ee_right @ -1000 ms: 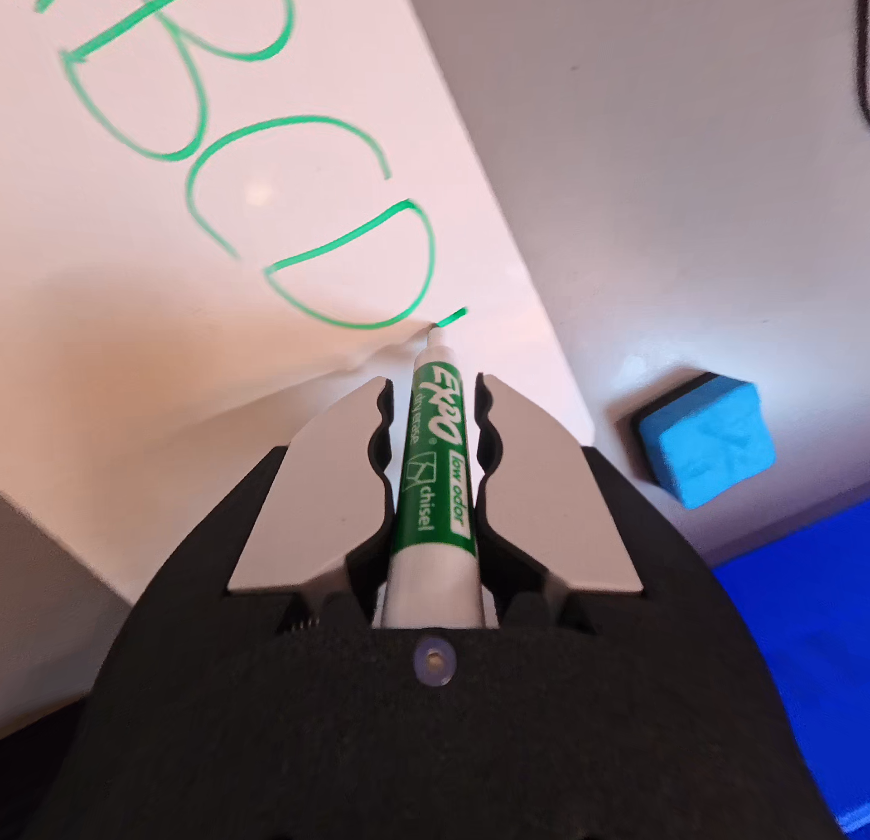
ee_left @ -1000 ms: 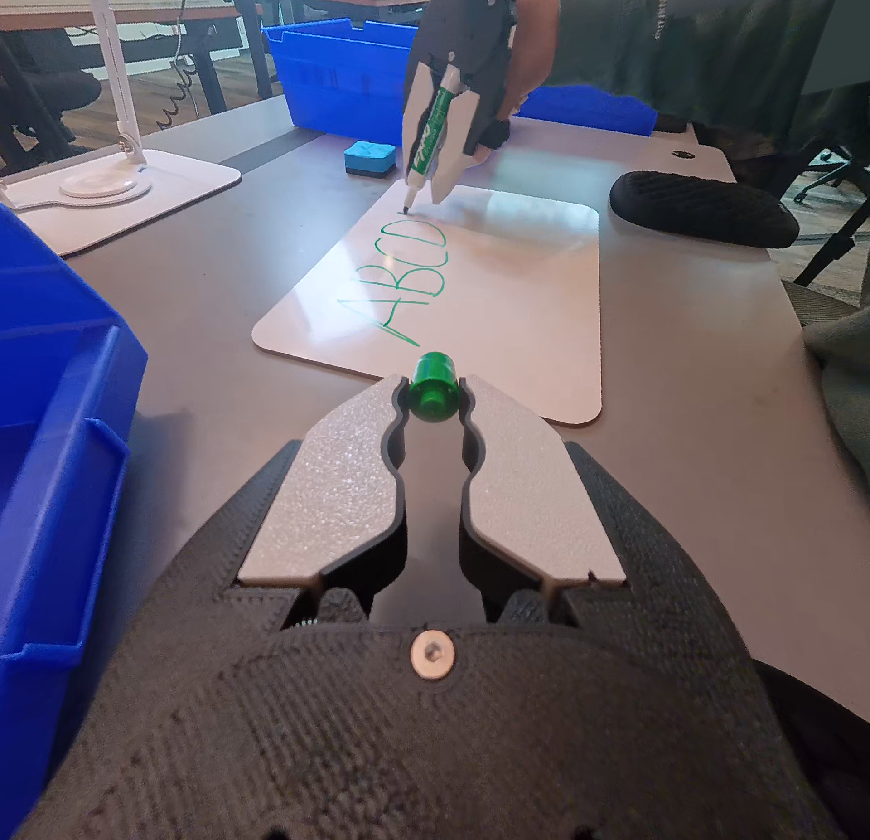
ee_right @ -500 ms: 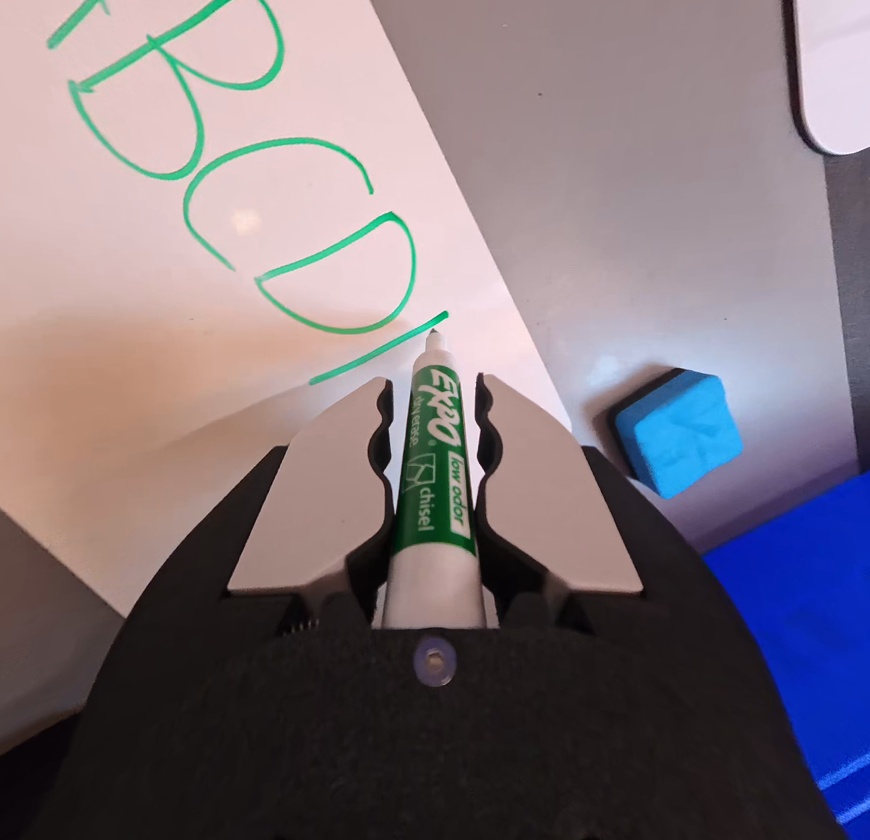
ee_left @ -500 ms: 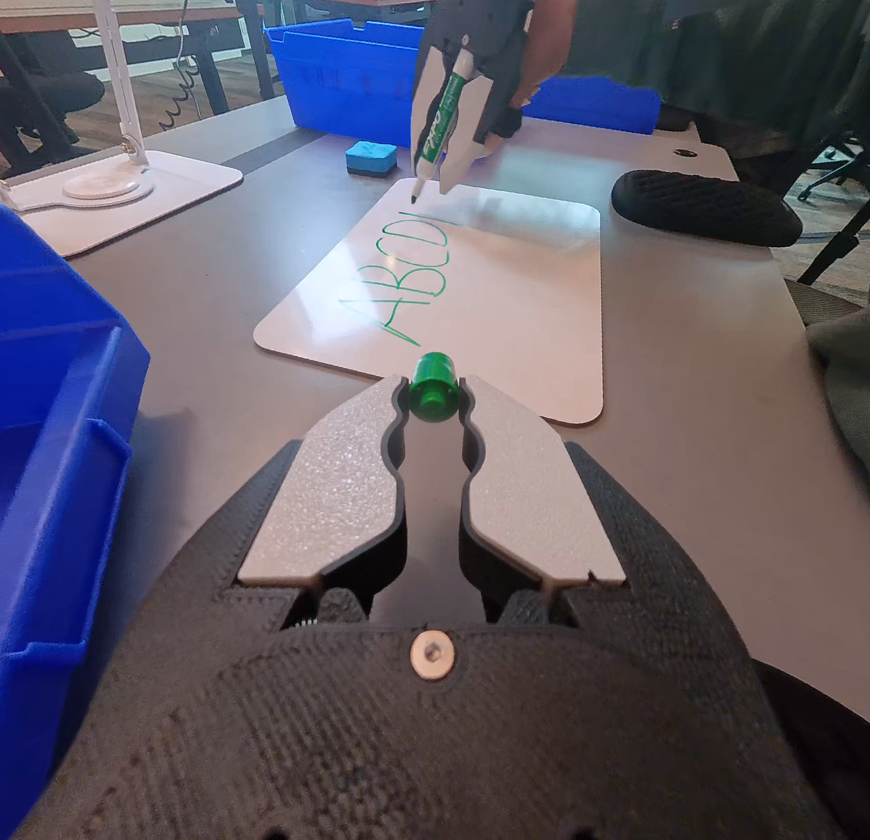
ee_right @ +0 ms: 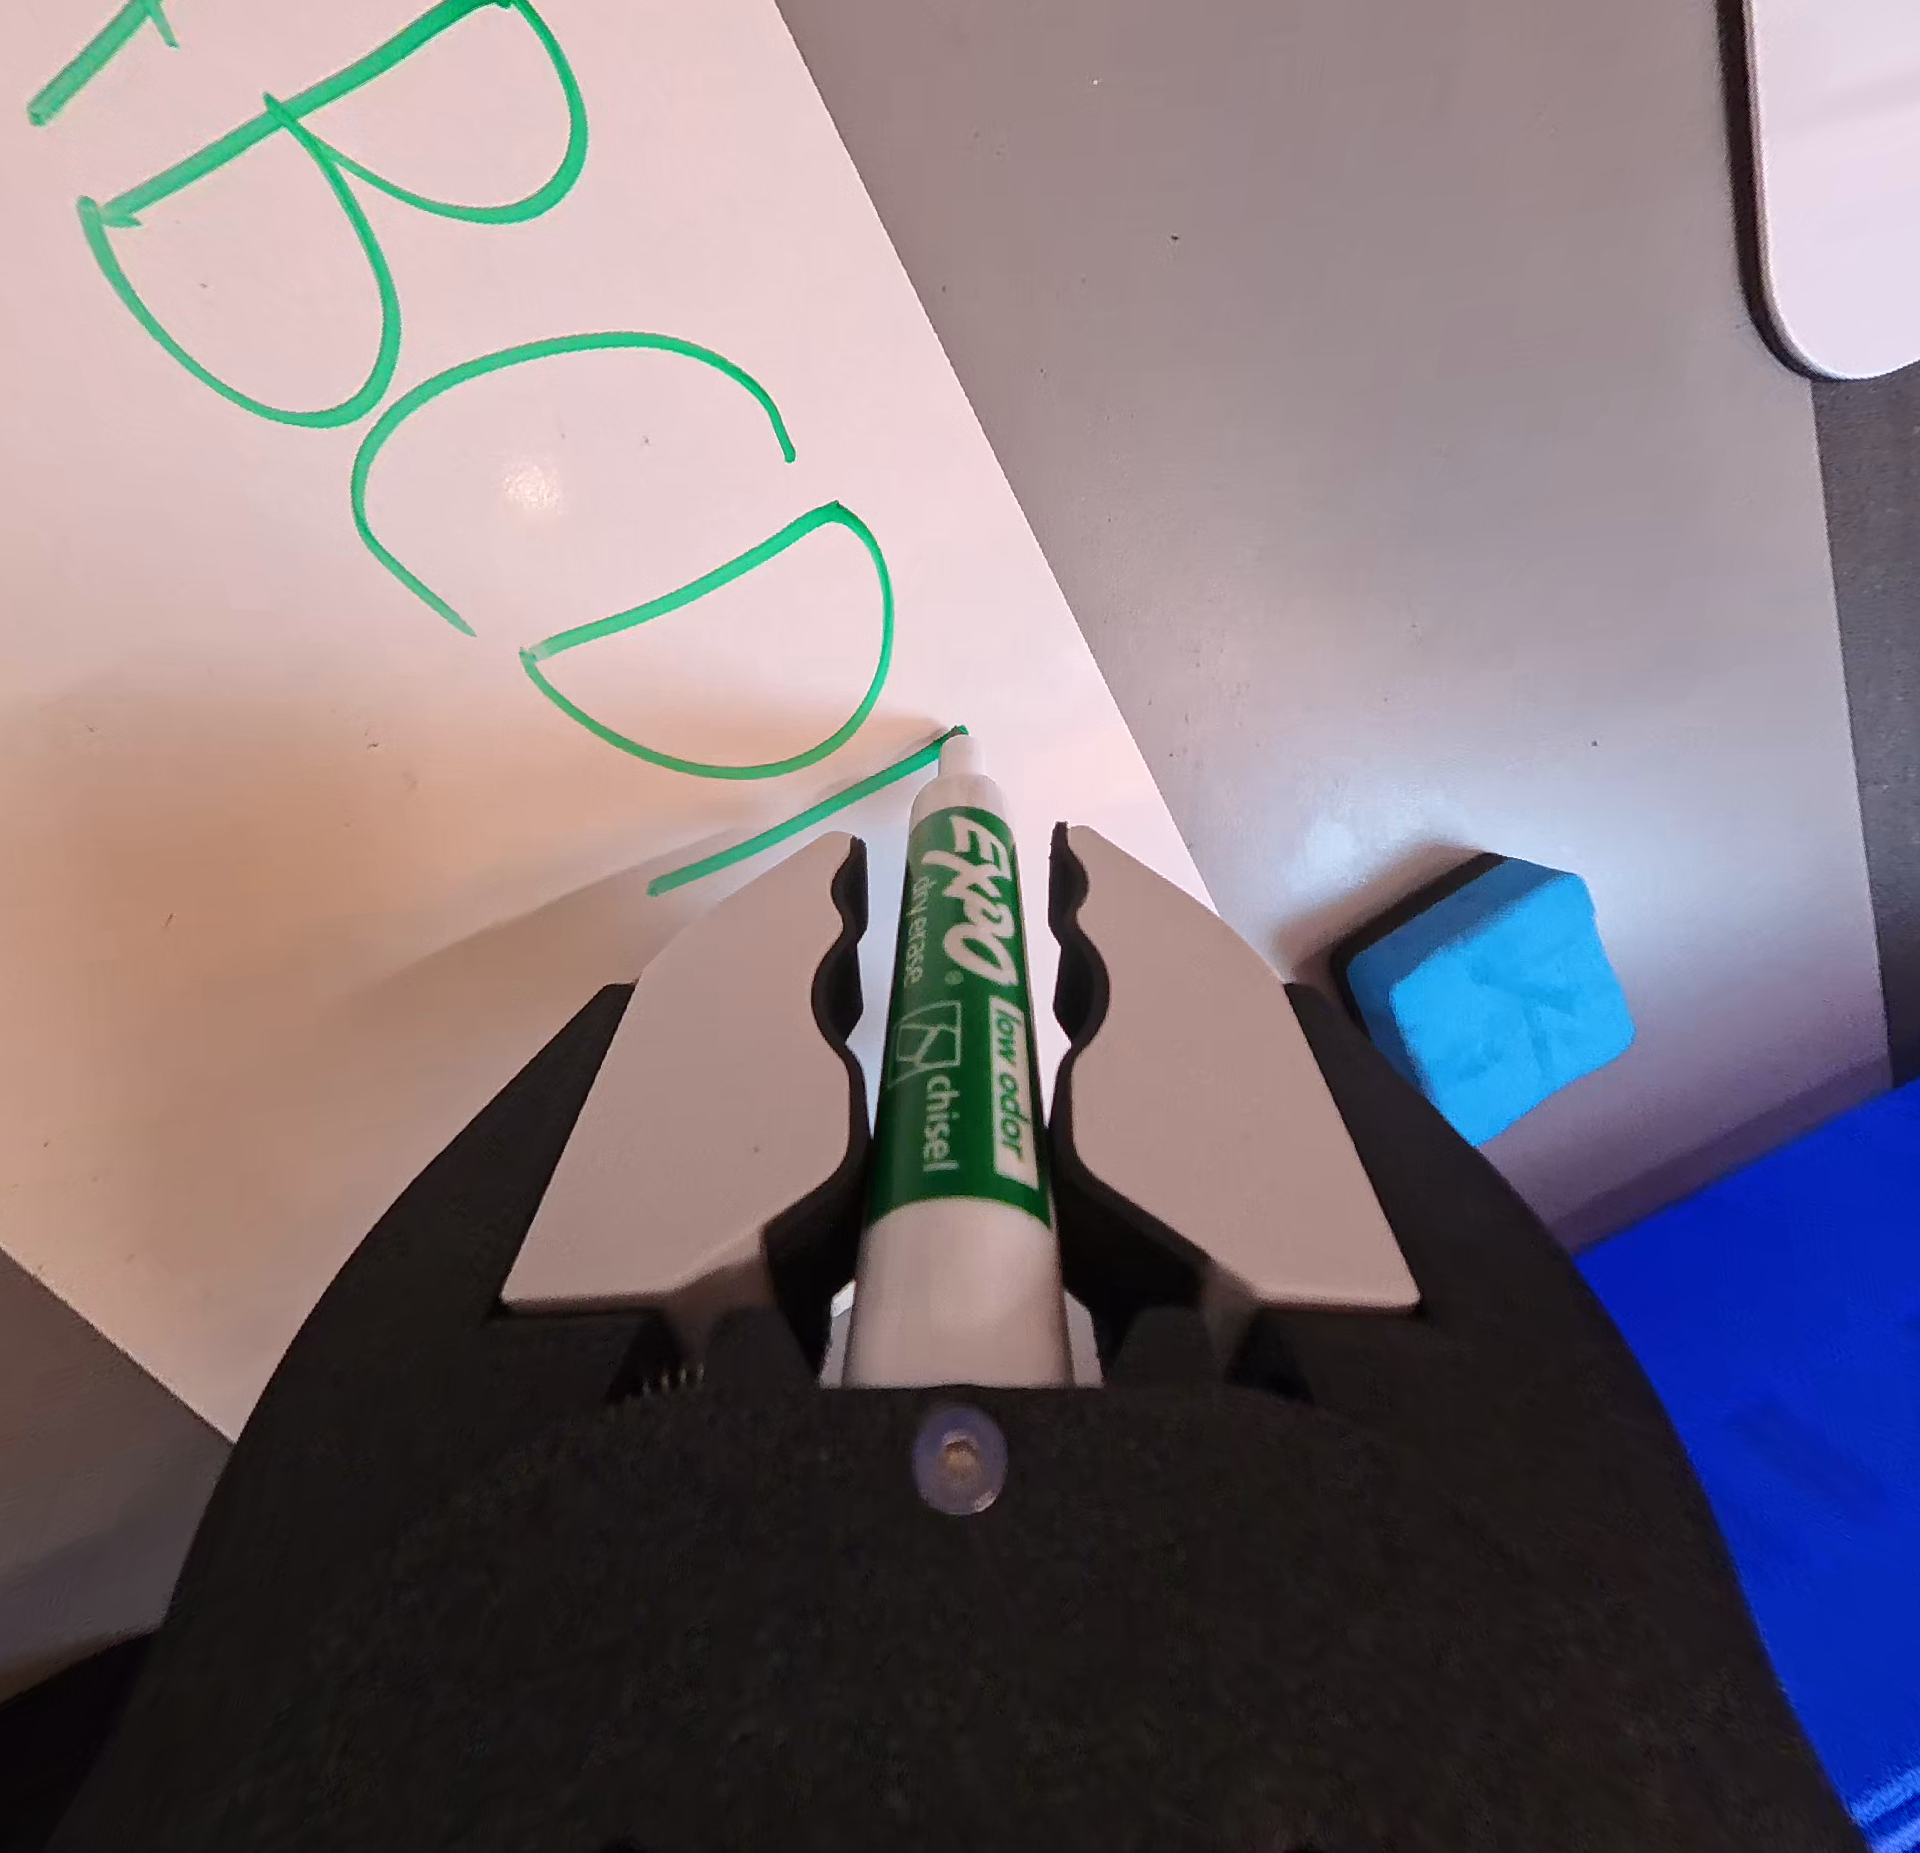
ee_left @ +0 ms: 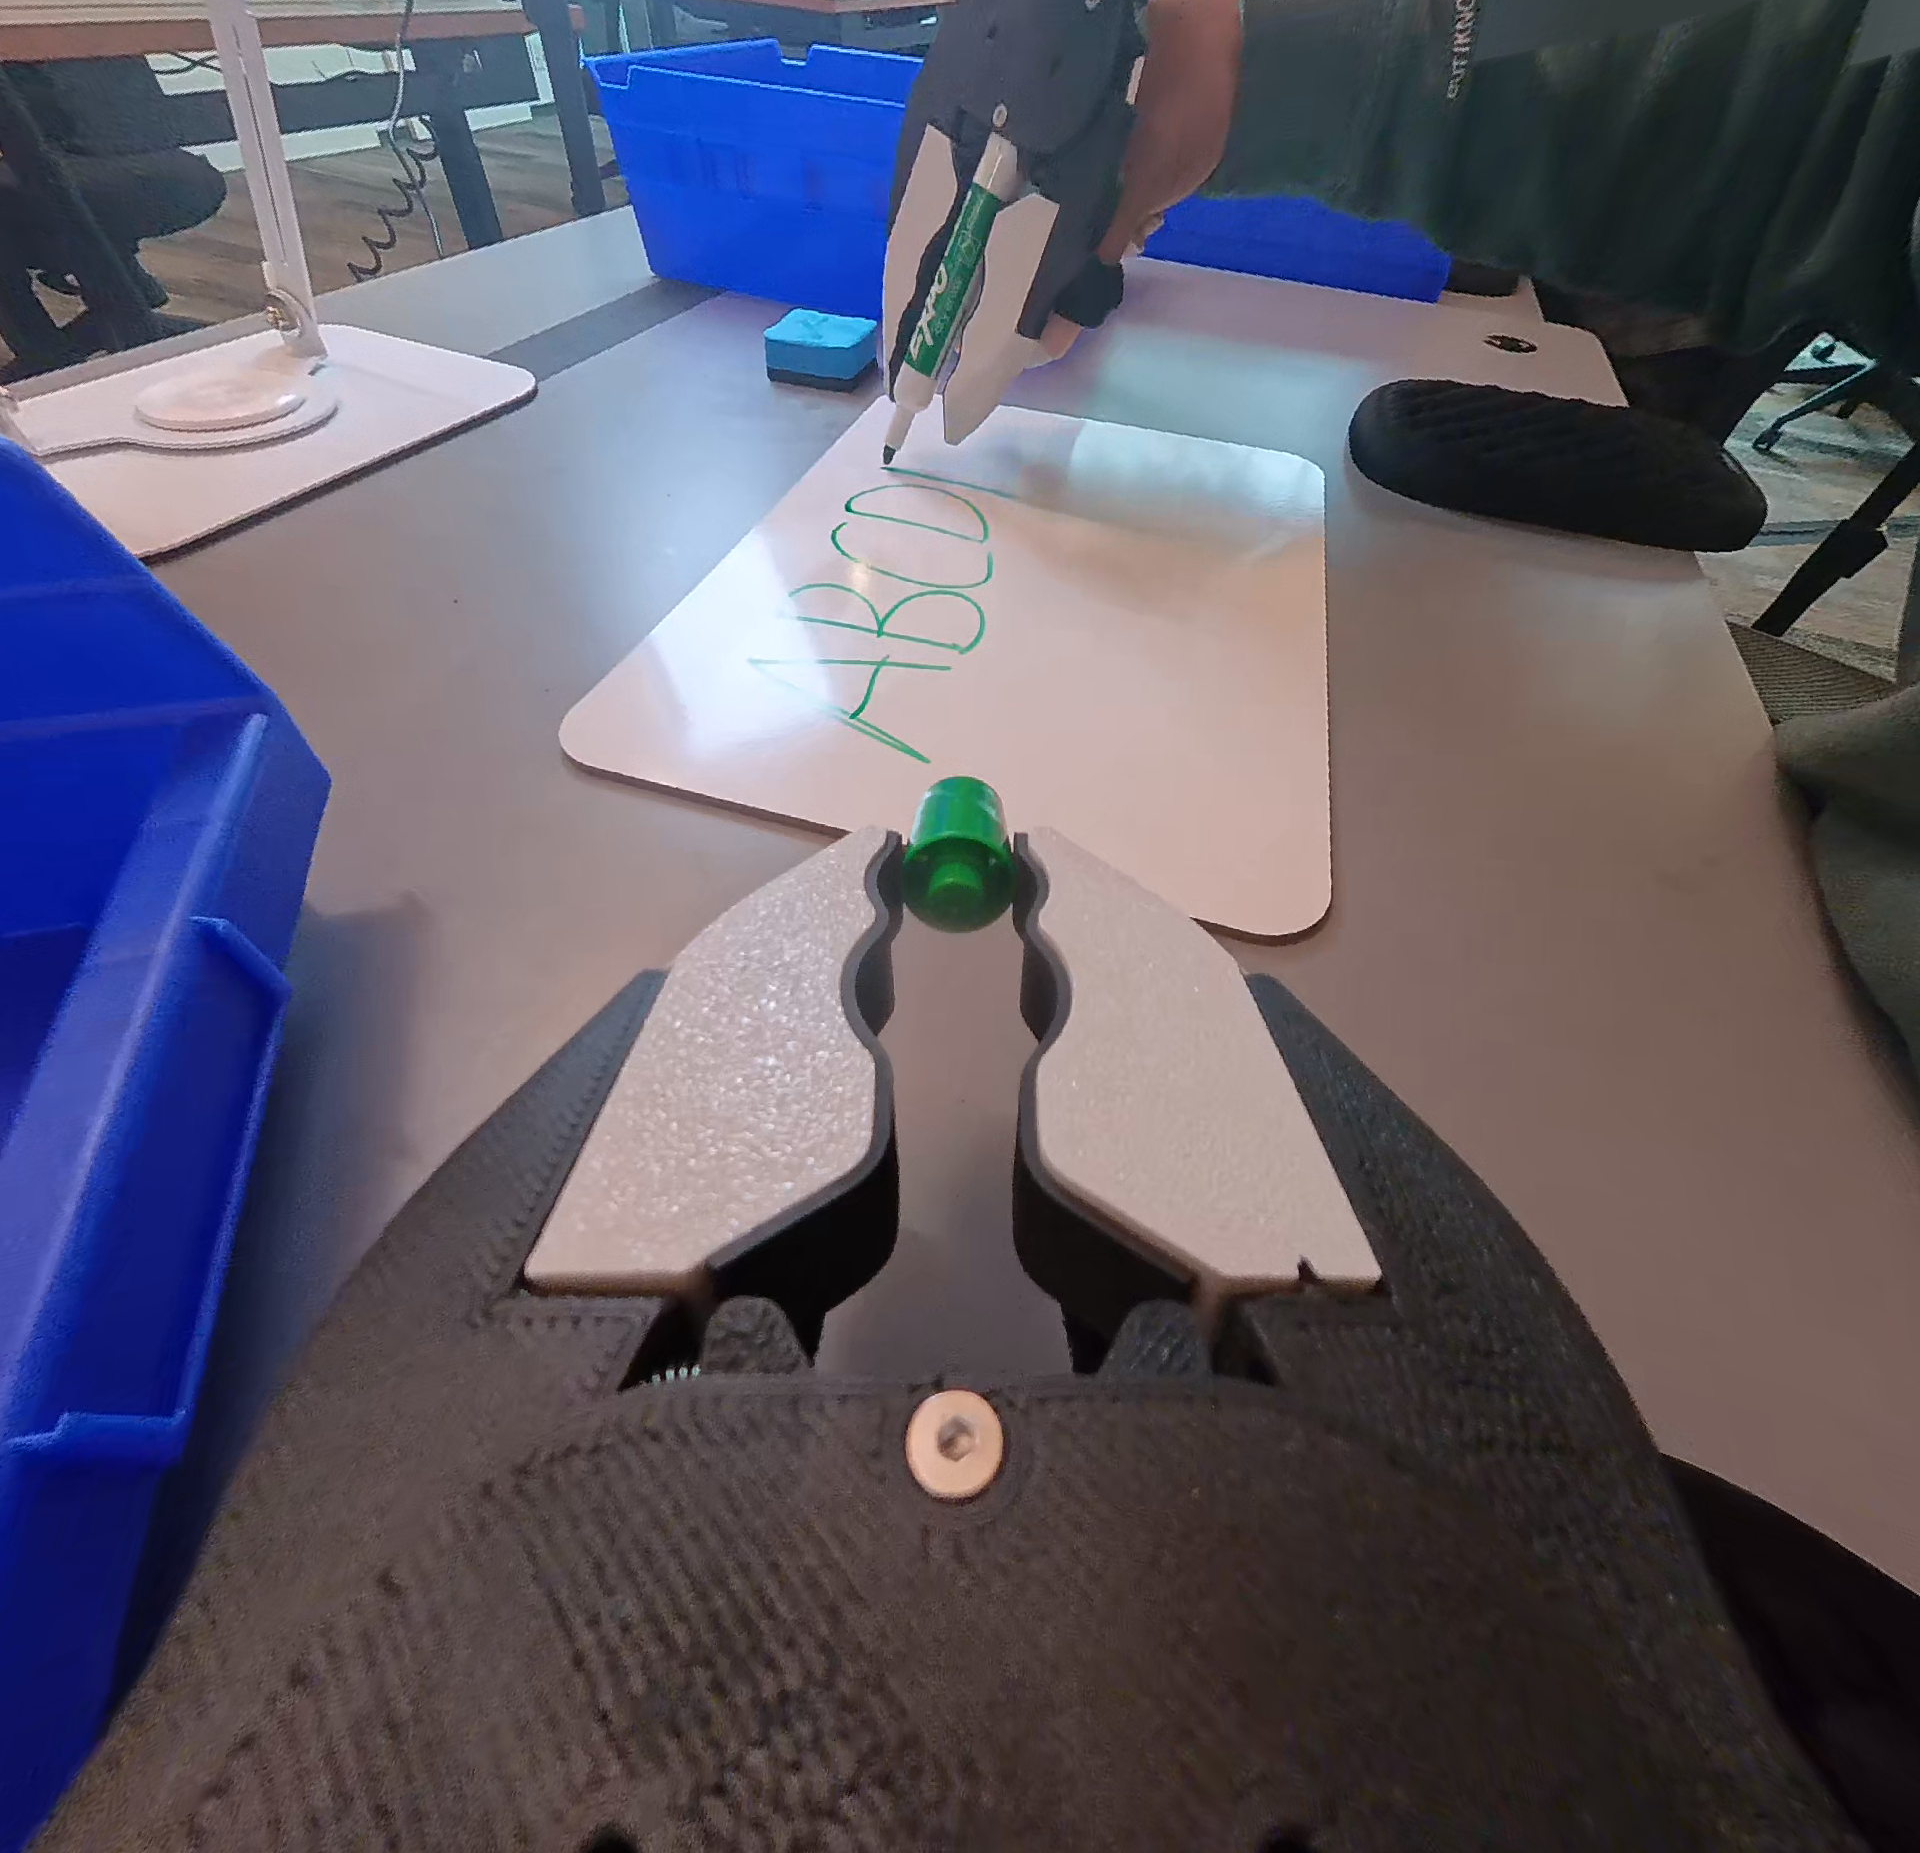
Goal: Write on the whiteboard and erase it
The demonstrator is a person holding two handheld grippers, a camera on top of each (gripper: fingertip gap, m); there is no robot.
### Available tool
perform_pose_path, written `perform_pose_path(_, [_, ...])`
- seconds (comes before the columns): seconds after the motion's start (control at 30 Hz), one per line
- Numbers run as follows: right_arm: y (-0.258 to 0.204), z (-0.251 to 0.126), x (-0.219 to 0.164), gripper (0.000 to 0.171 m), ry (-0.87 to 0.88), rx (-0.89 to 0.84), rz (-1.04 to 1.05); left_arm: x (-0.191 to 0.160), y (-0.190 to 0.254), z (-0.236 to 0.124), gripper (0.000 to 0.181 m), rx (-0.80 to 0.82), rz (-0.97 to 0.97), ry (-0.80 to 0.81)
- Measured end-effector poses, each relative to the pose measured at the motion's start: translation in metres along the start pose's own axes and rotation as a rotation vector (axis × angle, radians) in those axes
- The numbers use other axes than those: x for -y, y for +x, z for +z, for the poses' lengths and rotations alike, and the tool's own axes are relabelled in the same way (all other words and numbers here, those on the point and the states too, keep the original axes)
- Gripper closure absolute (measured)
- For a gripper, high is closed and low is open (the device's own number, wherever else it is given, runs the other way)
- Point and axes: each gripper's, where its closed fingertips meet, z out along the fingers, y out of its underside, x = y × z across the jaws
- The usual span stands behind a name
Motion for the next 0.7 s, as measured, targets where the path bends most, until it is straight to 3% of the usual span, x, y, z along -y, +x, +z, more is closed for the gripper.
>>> perform_pose_path(0.7, [-0.0009,0.0021,0.0032,0.137,0.0,0.0,-0.012,-0.0003,0.0009,-0.0005,0.161,0.001,0.003,-0.002])
